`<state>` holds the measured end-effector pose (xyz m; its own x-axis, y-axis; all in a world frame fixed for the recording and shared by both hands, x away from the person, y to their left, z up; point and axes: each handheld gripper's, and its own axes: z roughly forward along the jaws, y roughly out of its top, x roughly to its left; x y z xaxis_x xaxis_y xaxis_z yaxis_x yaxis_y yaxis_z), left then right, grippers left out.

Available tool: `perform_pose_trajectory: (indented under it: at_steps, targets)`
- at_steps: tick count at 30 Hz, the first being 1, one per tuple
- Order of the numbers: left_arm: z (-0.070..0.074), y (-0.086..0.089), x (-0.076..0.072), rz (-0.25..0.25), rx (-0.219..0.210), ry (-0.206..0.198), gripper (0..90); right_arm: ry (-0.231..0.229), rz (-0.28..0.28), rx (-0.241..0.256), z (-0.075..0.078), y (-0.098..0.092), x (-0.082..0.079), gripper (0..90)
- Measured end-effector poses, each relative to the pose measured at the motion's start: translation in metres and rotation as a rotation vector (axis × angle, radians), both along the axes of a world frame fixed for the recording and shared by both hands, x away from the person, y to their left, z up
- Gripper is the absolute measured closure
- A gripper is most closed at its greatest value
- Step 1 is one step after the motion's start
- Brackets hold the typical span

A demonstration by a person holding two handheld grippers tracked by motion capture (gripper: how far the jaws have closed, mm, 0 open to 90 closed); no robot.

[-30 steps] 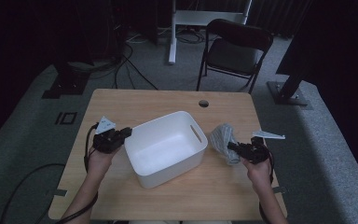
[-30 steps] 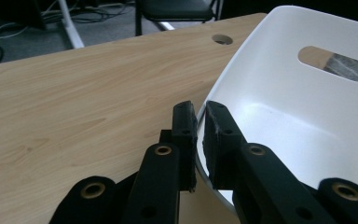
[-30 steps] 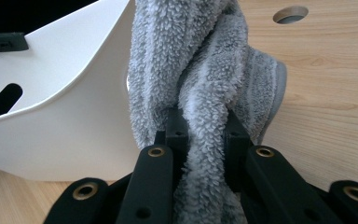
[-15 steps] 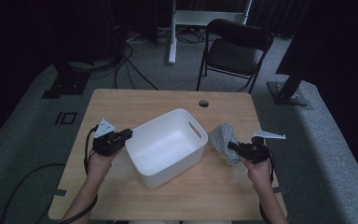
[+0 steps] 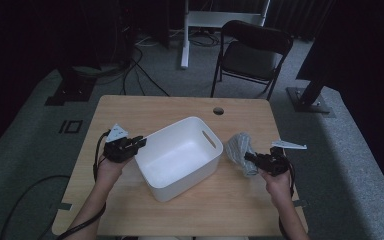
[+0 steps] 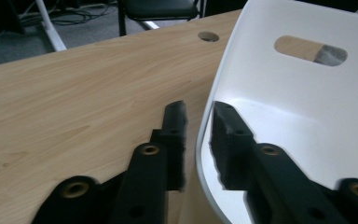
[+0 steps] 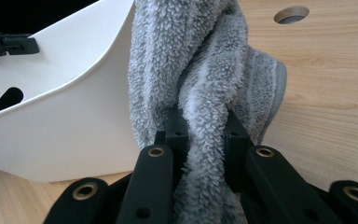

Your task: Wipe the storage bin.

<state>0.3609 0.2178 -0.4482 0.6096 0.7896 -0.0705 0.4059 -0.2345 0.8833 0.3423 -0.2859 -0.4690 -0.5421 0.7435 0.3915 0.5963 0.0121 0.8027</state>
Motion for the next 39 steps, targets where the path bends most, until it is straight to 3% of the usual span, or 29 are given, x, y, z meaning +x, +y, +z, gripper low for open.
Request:
perform_pose_trajectory:
  at_steps: [9, 12, 17, 25, 28, 29, 34, 39]
  targets:
    - [0.002, -0.004, -0.007, 0.058, 0.019, 0.005, 82.4, -0.001, -0.001, 0.001, 0.001, 0.0, 0.0, 78.2]
    - [0.001, -0.004, -0.01, 0.067, 0.007, 0.012, 84.6, 0.0, 0.0, 0.003, 0.0, 0.0, 0.0, 78.2]
    - [0.001, -0.01, -0.016, 0.131, 0.02, 0.008, 85.7, 0.003, 0.003, -0.002, 0.0, 0.002, 0.001, 78.2]
    - [0.0, -0.011, -0.017, 0.095, 0.001, 0.011, 84.5, 0.002, 0.007, 0.0, 0.001, 0.004, 0.0, 78.2]
    - [0.0, -0.009, -0.017, 0.082, -0.007, 0.02, 78.6, 0.002, 0.006, 0.002, 0.0, 0.003, 0.0, 78.2]
    - [0.0, -0.008, -0.017, 0.08, -0.016, 0.025, 70.1, 0.003, 0.005, 0.0, 0.0, 0.003, 0.0, 78.1]
    - [0.002, -0.005, -0.022, 0.092, -0.025, 0.02, 67.4, 0.004, 0.005, -0.001, 0.0, 0.003, 0.0, 78.2]
    - [0.001, -0.007, -0.028, 0.097, -0.015, 0.046, 61.2, 0.004, 0.003, 0.001, 0.0, 0.003, -0.001, 78.2]
